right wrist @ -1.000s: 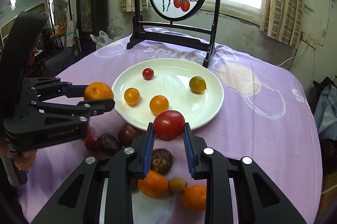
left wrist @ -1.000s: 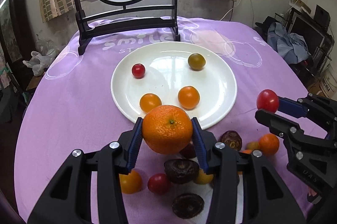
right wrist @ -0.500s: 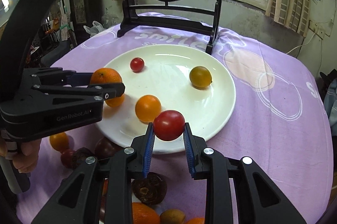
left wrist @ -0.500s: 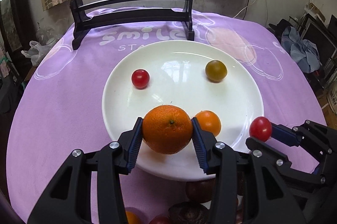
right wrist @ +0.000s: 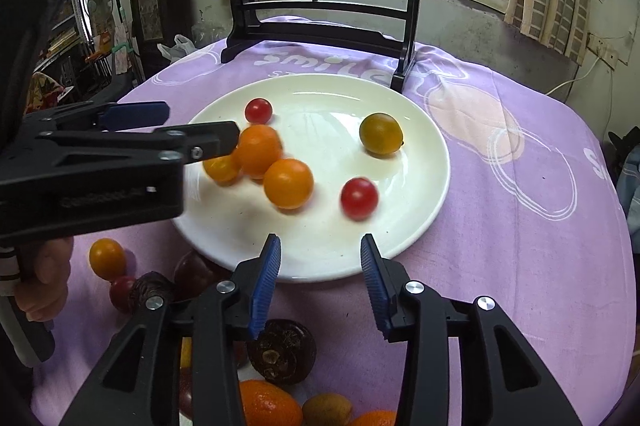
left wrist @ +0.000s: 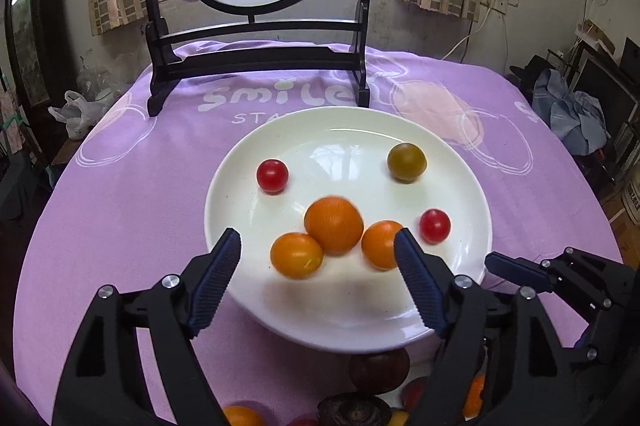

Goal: Organize fruits
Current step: 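Withdraw both open tools from the plate toward the fruit pile, then grasp a large orange with the right tool while the left tool grasps a yellow-orange tomato, then carry the orange and tomato onto the white plate and open both tools, then withdraw both open tools from the plate back over the fruit pile, then grasp a mandarin with the right tool while the left tool grasps a dark brown fruit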

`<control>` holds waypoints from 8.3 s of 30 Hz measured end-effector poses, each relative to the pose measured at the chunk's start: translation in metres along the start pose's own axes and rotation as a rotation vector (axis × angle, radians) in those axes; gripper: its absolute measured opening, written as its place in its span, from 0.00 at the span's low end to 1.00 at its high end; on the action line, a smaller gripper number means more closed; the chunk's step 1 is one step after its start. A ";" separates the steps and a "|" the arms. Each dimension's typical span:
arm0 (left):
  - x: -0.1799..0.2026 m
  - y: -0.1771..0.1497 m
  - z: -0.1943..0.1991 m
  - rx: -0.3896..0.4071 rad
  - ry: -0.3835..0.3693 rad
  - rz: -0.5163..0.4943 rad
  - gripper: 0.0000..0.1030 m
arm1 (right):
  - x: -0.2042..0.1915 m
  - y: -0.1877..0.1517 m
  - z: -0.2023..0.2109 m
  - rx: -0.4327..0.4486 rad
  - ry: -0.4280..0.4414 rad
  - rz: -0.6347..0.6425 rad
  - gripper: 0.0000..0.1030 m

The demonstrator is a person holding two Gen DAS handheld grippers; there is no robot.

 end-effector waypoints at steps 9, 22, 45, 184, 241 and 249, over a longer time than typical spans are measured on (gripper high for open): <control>-0.004 -0.028 0.029 0.019 0.023 -0.037 0.76 | -0.002 -0.003 0.016 0.024 -0.008 0.008 0.43; -0.031 -0.073 0.048 0.001 0.023 0.018 0.80 | -0.004 -0.037 0.054 0.048 -0.015 -0.023 0.50; -0.048 -0.117 0.061 -0.060 0.032 0.017 0.80 | 0.020 -0.107 0.073 -0.059 -0.083 -0.006 0.55; -0.011 -0.099 0.050 -0.038 -0.024 0.002 0.70 | -0.008 -0.106 0.064 -0.024 0.021 -0.062 0.55; -0.015 -0.114 0.043 -0.091 -0.056 0.007 0.74 | -0.027 -0.085 0.057 0.043 -0.044 0.123 0.39; 0.015 -0.142 0.049 -0.146 -0.064 -0.085 0.74 | -0.020 -0.085 0.065 0.067 -0.029 0.088 0.39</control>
Point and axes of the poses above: each gripper's, at about its wrist camera, not at the fingertips, and z roughly against the way its jaws point, x to its right, y to its top, the point moved 3 cm from there along -z, roughly the way its jaws point, and after that the axes turned 1 degree about -z, right-handed, at the moved point
